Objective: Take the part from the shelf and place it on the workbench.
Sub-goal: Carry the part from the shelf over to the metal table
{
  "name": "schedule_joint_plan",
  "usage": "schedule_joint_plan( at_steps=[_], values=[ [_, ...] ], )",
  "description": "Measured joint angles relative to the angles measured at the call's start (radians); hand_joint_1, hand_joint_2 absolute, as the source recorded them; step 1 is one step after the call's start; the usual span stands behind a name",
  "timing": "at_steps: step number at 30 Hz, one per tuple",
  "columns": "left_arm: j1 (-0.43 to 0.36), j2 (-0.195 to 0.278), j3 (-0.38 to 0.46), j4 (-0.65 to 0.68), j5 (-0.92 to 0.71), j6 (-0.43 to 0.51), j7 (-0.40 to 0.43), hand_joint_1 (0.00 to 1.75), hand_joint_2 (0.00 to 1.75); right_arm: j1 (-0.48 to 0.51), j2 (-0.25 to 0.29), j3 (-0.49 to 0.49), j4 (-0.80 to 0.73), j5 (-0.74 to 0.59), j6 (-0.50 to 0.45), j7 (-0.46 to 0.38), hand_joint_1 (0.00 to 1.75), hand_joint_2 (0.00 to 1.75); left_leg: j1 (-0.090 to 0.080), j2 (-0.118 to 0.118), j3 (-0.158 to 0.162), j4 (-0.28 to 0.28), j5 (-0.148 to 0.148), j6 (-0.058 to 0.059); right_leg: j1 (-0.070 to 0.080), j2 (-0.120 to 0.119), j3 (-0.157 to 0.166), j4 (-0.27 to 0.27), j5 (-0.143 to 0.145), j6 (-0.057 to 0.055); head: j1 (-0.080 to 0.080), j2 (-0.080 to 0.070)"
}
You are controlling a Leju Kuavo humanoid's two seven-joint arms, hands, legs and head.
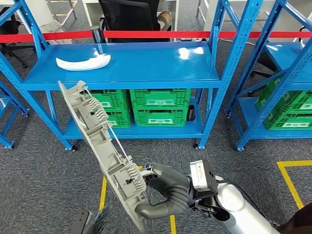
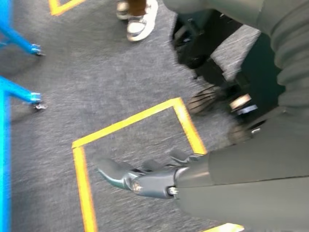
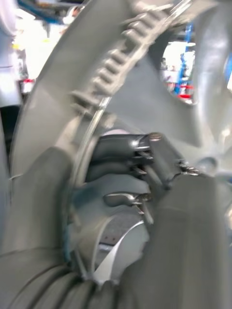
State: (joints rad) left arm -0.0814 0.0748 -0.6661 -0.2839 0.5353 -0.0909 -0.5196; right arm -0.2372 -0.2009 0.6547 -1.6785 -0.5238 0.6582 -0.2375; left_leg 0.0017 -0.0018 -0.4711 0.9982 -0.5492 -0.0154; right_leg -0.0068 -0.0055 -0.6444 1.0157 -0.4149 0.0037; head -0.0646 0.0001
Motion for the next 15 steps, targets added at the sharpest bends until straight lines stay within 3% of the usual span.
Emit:
schedule_joint_plan(
  at_steps=[3,5,7,8,9,10,13,15],
  values=[
    [0.002,0.006,0.0,0.0,0.004,0.005,-0.006,0.0,1.75,-0.005,0.004,0.0,0.008,0.005,0.006,-0.002,1.75,1.75,-0.003,0.001,-0.01,-0.015,0.013,0.027,-0.005,0.0,-0.007,0.004,0.008,0.019,0.001,0.0],
    [0.002,0.009,0.001,0.0,0.009,0.011,-0.008,0.0,1.75,-0.006,0.004,0.0,0.013,0.009,0.009,-0.002,1.75,1.75,-0.002,0.004,-0.027,-0.018,0.032,0.043,-0.007,0.001,-0.039,0.073,-0.048,0.027,0.002,0.0],
    [0.005,0.01,0.003,0.0,0.018,0.022,-0.014,0.0,1.75,-0.006,0.005,0.0,0.019,0.016,0.009,-0.001,1.75,1.75,-0.005,0.005,-0.049,-0.016,0.048,0.048,-0.007,0.002,-0.088,0.209,-0.133,0.031,0.004,0.0],
    [0.008,0.009,0.005,0.0,0.024,0.029,-0.019,0.0,1.75,-0.005,0.006,0.001,0.023,0.021,0.01,0.0,1.75,1.75,-0.006,0.005,-0.06,-0.014,0.055,0.048,-0.007,0.002,-0.102,0.263,-0.16,0.032,0.004,0.0],
    [0.011,0.009,0.007,0.0,0.03,0.036,-0.024,0.0,1.75,-0.005,0.006,0.001,0.027,0.027,0.01,0.0,1.75,1.75,-0.007,0.005,-0.069,-0.011,0.061,0.048,-0.007,0.003,-0.098,0.284,-0.168,0.032,0.004,0.0],
    [0.014,0.008,0.01,0.0,0.036,0.041,-0.029,0.0,1.75,-0.006,0.008,0.001,0.031,0.035,0.01,0.0,1.75,1.75,-0.008,0.005,-0.078,-0.006,0.066,0.047,-0.007,0.003,-0.072,0.262,-0.158,0.03,0.004,0.0],
    [0.02,0.005,0.017,0.001,0.049,0.051,-0.036,0.0,1.75,-0.008,0.015,0.001,0.038,0.064,0.003,0.0,1.75,1.75,-0.009,0.005,-0.096,0.011,0.071,0.04,-0.002,0.002,0.065,0.061,-0.103,0.016,0.004,0.0],
    [0.026,0.003,0.023,0.001,0.056,0.052,-0.037,0.0,1.75,-0.01,0.022,0.002,0.039,0.077,-0.002,-0.001,1.75,1.75,-0.013,0.005,-0.104,0.019,0.071,0.037,0.0,0.003,0.095,0.001,-0.097,0.008,0.004,0.0]
  ],
)
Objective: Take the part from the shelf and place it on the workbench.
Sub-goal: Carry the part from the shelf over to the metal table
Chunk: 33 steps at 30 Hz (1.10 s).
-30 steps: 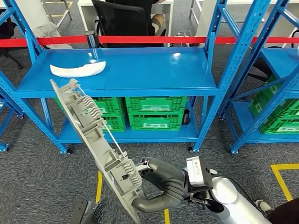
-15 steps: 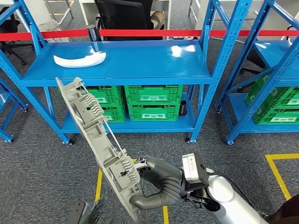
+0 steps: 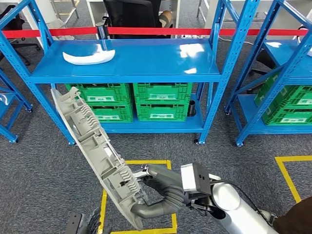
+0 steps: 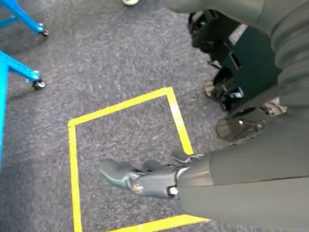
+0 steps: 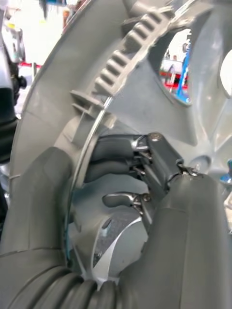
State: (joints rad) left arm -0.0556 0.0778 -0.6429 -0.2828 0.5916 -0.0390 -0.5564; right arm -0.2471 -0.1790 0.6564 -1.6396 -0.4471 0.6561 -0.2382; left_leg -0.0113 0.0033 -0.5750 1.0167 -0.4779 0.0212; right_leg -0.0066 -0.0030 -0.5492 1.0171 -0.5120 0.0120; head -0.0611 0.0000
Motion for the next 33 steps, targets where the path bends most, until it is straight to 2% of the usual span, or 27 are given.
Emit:
schedule_joint_plan(
  at_steps=[3,6,10,19,27,31,33],
  values=[
    [0.006,-0.002,0.007,0.002,0.004,0.0,0.0,0.0,1.75,-0.001,0.009,0.001,0.001,0.006,-0.005,0.0,1.75,1.75,-0.001,0.001,-0.004,-0.002,0.006,-0.004,0.002,0.0,-0.005,-0.002,0.007,-0.004,0.0,0.0],
    [0.007,-0.003,0.009,0.004,0.005,0.001,0.0,0.0,1.75,-0.002,0.015,0.001,0.001,0.006,-0.005,0.001,1.75,1.75,0.0,0.0,-0.004,-0.009,0.014,-0.014,0.004,-0.001,-0.009,-0.002,0.012,-0.011,0.0,0.0],
    [0.007,-0.004,0.014,0.006,0.006,0.001,0.0,0.0,1.75,-0.003,0.019,0.001,0.001,0.007,-0.005,0.001,1.75,1.75,0.002,0.0,-0.006,-0.011,0.02,-0.02,0.007,-0.001,-0.013,-0.001,0.015,-0.016,0.0,0.0],
    [0.006,-0.009,0.017,0.01,0.006,-0.004,-0.014,0.0,1.75,0.006,0.02,-0.012,0.002,0.028,-0.036,-0.023,1.75,1.75,0.003,0.0,-0.009,-0.011,0.022,-0.022,0.006,-0.001,-0.015,0.0,0.017,-0.017,0.0,0.0],
    [0.009,-0.005,0.017,0.03,-0.015,-0.027,-0.01,0.0,1.75,0.035,0.018,-0.034,0.0,0.067,-0.057,-0.066,1.75,1.75,-0.002,0.0,-0.016,-0.003,0.019,-0.015,0.001,0.0,-0.019,-0.001,0.02,-0.008,0.0,0.0],
    [0.018,-0.009,0.017,0.037,-0.012,-0.03,-0.014,0.0,1.75,0.05,0.015,-0.042,-0.015,0.071,-0.062,-0.067,1.75,1.75,-0.003,-0.001,-0.02,-0.001,0.019,-0.003,0.0,-0.001,-0.019,-0.003,0.022,0.002,0.0,0.0],
    [0.019,-0.018,0.017,0.038,-0.006,-0.03,-0.014,0.0,1.75,0.056,0.012,-0.05,-0.028,0.076,-0.06,-0.065,1.75,1.75,0.002,0.0,-0.018,-0.012,0.027,0.007,-0.001,-0.001,-0.024,0.01,0.009,0.009,0.0,0.0]
  ],
)
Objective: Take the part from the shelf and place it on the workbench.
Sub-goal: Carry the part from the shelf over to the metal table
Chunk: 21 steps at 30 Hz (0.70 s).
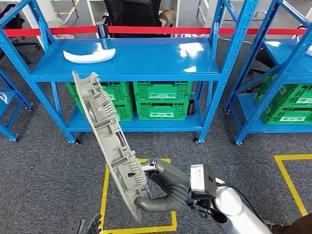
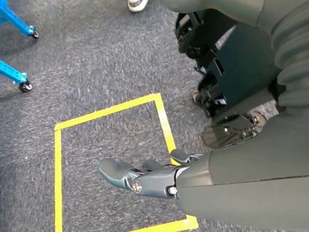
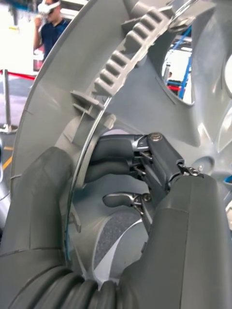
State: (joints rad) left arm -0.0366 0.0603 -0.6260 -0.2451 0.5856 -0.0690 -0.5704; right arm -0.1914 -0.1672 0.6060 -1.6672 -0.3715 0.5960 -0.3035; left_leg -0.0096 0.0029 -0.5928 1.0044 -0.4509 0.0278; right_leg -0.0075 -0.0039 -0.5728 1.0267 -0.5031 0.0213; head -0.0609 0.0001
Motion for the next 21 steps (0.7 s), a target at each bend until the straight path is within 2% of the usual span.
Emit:
schedule_joint_plan(
  at_steps=[1,2,4,5,6,7,9,10,11,14,15,16,17,19,20,21],
  values=[
    [0.0,-0.005,0.0,0.0,0.003,0.0,0.0,0.0,1.75,0.001,-0.002,-0.004,-0.005,0.002,0.001,0.001,1.75,1.75,0.003,0.0,0.001,-0.006,0.004,0.005,0.0,0.001,-0.013,0.031,-0.023,0.004,0.0,0.0],
    [-0.001,-0.01,0.0,0.0,0.005,0.0,0.001,0.0,1.75,0.002,-0.004,-0.006,-0.008,0.003,0.002,0.002,1.75,1.75,0.005,0.0,0.0,-0.008,0.007,0.007,-0.001,0.002,-0.036,0.085,-0.057,0.007,0.0,0.0],
    [-0.001,-0.016,0.0,0.001,0.007,0.0,0.002,0.0,1.75,0.005,-0.008,-0.008,-0.009,0.005,0.002,0.004,1.75,1.75,0.006,-0.001,-0.006,-0.006,0.008,0.009,-0.002,0.002,-0.097,0.221,-0.126,0.012,0.0,0.0],
    [0.0,-0.019,0.0,0.001,0.007,0.0,0.002,0.0,1.75,0.007,-0.01,-0.009,-0.01,0.006,0.002,0.006,1.75,1.75,0.006,-0.002,-0.009,-0.004,0.009,0.009,-0.003,0.002,-0.115,0.264,-0.139,0.014,0.0,0.0],
    [0.0,-0.021,0.0,0.002,0.007,0.0,0.002,0.0,1.75,0.01,-0.011,-0.009,-0.01,0.006,0.002,0.008,1.75,1.75,0.007,-0.004,-0.012,-0.001,0.009,0.007,-0.005,0.002,-0.114,0.268,-0.131,0.015,0.0,0.0],
    [0.0,-0.022,0.0,0.002,0.007,0.0,0.002,0.0,1.75,0.012,-0.013,-0.01,-0.01,0.007,0.003,0.009,1.75,1.75,0.009,-0.007,-0.014,0.003,0.01,0.005,-0.007,0.002,-0.092,0.231,-0.106,0.016,0.0,0.0],
    [-0.001,-0.025,0.0,0.002,0.007,0.0,0.002,0.0,1.75,0.013,-0.015,-0.011,-0.011,0.007,0.003,0.011,1.75,1.75,0.011,-0.014,-0.02,0.014,0.009,-0.004,-0.011,0.008,-0.018,0.095,-0.049,0.018,0.0,0.0],
    [-0.001,-0.026,0.0,0.002,0.007,-0.001,0.002,0.0,1.75,0.014,-0.015,-0.012,-0.013,0.007,0.003,0.011,1.75,1.75,0.01,-0.018,-0.023,0.02,0.008,-0.01,-0.012,0.011,0.009,0.043,-0.032,0.014,0.0,0.0],
    [-0.001,-0.026,0.0,0.002,0.007,-0.001,0.002,0.0,1.75,0.014,-0.016,-0.012,-0.015,0.007,0.003,0.01,1.75,1.75,0.009,-0.021,-0.026,0.023,0.008,-0.018,-0.012,0.014,0.023,0.013,-0.025,0.009,0.0,0.0],
    [-0.001,-0.027,0.0,0.002,0.009,0.001,0.004,0.0,1.75,0.014,-0.018,-0.012,-0.017,0.01,0.005,0.013,1.75,1.75,0.011,-0.025,-0.029,0.023,0.014,-0.038,-0.008,0.01,0.019,0.006,-0.018,-0.016,-0.001,0.0],
    [-0.001,-0.028,0.0,0.002,0.009,0.002,0.006,0.0,1.75,0.014,-0.018,-0.013,-0.018,0.012,0.006,0.013,1.75,1.75,0.012,-0.022,-0.033,0.031,0.006,-0.044,-0.008,0.007,0.018,0.005,-0.014,-0.023,-0.002,0.0],
    [-0.002,-0.028,0.0,0.002,0.009,0.003,0.008,0.0,1.75,0.014,-0.018,-0.013,-0.018,0.014,0.007,0.014,1.75,1.75,0.014,-0.019,-0.044,0.058,-0.013,-0.05,-0.01,0.004,0.016,0.003,-0.011,-0.03,-0.002,0.0],
    [-0.003,-0.029,0.0,0.002,0.009,0.004,0.009,0.0,1.75,0.014,-0.019,-0.013,-0.019,0.015,0.008,0.014,1.75,1.75,0.015,-0.015,-0.063,0.103,-0.043,-0.055,-0.011,0.001,0.015,0.002,-0.008,-0.034,-0.003,0.0],
    [-0.005,-0.03,0.0,0.002,0.008,0.004,0.011,0.0,1.75,0.015,-0.019,-0.012,-0.021,0.017,0.008,0.014,1.75,1.75,0.017,-0.011,-0.116,0.234,-0.113,-0.062,-0.01,-0.005,0.01,0.003,-0.006,-0.038,-0.003,0.0],
    [-0.005,-0.03,0.0,0.002,0.008,0.004,0.011,0.0,1.75,0.015,-0.019,-0.012,-0.021,0.018,0.008,0.014,1.75,1.75,0.017,-0.011,-0.135,0.283,-0.132,-0.064,-0.01,-0.008,0.008,0.004,-0.006,-0.039,-0.003,0.0],
    [-0.005,-0.03,0.0,0.002,0.007,0.004,0.011,0.0,1.75,0.016,-0.02,-0.012,-0.021,0.018,0.008,0.014,1.75,1.75,0.017,-0.01,-0.138,0.302,-0.133,-0.063,-0.009,-0.011,0.007,0.004,-0.006,-0.039,-0.003,0.0]
  ],
)
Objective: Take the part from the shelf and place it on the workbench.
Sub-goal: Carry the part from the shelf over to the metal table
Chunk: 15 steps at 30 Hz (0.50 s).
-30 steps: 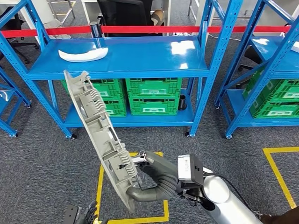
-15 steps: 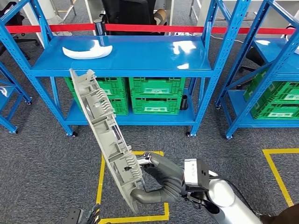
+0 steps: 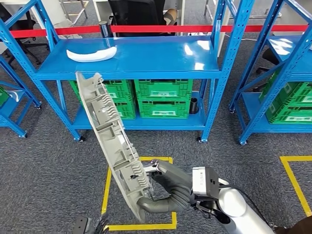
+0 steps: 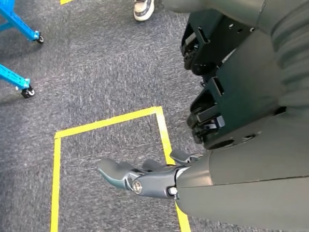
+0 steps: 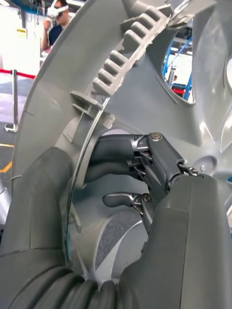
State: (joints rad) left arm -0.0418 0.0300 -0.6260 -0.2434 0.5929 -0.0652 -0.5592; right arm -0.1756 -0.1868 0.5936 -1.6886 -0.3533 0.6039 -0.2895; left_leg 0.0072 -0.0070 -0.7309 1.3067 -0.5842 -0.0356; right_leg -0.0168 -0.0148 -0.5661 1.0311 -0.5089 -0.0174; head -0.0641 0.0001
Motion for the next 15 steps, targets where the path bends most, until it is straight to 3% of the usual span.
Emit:
schedule_joint_plan(
  at_steps=[1,3,5,8,10,11,13,14,15],
  values=[
    [0.0,0.0,0.0,0.0,0.0,0.0,0.0,0.0,1.75,0.0,0.0,0.0,0.0,0.0,0.0,0.0,1.75,1.75,0.0,0.001,0.017,-0.022,0.018,0.002,0.0,-0.003,0.0,0.001,0.0,0.0,0.0,0.0],
    [-0.001,0.001,0.0,0.0,0.0,0.001,0.0,0.0,1.75,-0.001,0.0,0.001,-0.001,0.0,0.001,0.0,1.75,1.75,-0.002,0.013,0.092,-0.154,0.074,0.01,0.0,-0.007,0.002,0.001,-0.001,0.003,0.0,0.0],
    [-0.003,0.002,0.0,0.001,0.002,0.003,-0.002,0.0,1.75,-0.004,0.0,0.002,-0.001,0.0,0.003,0.0,1.75,1.75,-0.009,0.029,0.146,-0.262,0.101,0.02,0.004,-0.011,0.001,0.002,-0.001,0.012,0.0,0.0],
    [-0.004,0.003,0.0,0.001,0.003,0.005,-0.005,0.0,1.75,-0.008,0.0,0.004,-0.001,0.0,0.005,0.0,1.75,1.75,-0.012,0.024,0.149,-0.287,0.103,0.034,0.006,-0.02,-0.001,-0.003,0.001,0.031,0.001,0.0],
    [-0.005,0.003,0.0,0.002,0.003,0.006,-0.009,0.0,1.75,-0.012,0.0,0.006,-0.001,-0.003,0.006,0.0,1.75,1.75,-0.008,0.016,0.151,-0.295,0.11,0.048,0.005,-0.014,-0.01,0.02,-0.019,0.04,0.001,0.0],
    [-0.006,0.003,0.0,0.002,0.003,0.006,-0.01,0.0,1.75,-0.014,0.0,0.007,-0.001,-0.004,0.007,0.0,1.75,1.75,-0.006,0.013,0.151,-0.298,0.114,0.054,0.005,-0.007,-0.028,0.061,-0.044,0.043,0.001,0.0],
    [-0.008,0.002,0.0,0.002,0.003,0.007,-0.011,0.0,1.75,-0.017,0.0,0.008,-0.001,-0.007,0.008,0.0,1.75,1.75,-0.006,0.005,0.149,-0.298,0.115,0.06,0.004,0.004,-0.091,0.194,-0.109,0.046,0.002,0.0],
    [-0.009,0.002,0.0,0.002,0.003,0.007,-0.012,0.0,1.75,-0.017,0.0,0.008,0.0,-0.007,0.008,0.0,1.75,1.75,-0.007,0.0,0.148,-0.298,0.116,0.061,0.004,0.006,-0.12,0.253,-0.129,0.047,0.002,0.0],
    [-0.009,0.002,0.0,0.002,0.003,0.007,-0.012,0.0,1.75,-0.017,-0.001,0.009,0.001,-0.008,0.008,0.0,1.75,1.75,-0.007,-0.005,0.148,-0.297,0.116,0.061,0.004,0.007,-0.135,0.282,-0.13,0.048,0.002,0.0]
  ],
)
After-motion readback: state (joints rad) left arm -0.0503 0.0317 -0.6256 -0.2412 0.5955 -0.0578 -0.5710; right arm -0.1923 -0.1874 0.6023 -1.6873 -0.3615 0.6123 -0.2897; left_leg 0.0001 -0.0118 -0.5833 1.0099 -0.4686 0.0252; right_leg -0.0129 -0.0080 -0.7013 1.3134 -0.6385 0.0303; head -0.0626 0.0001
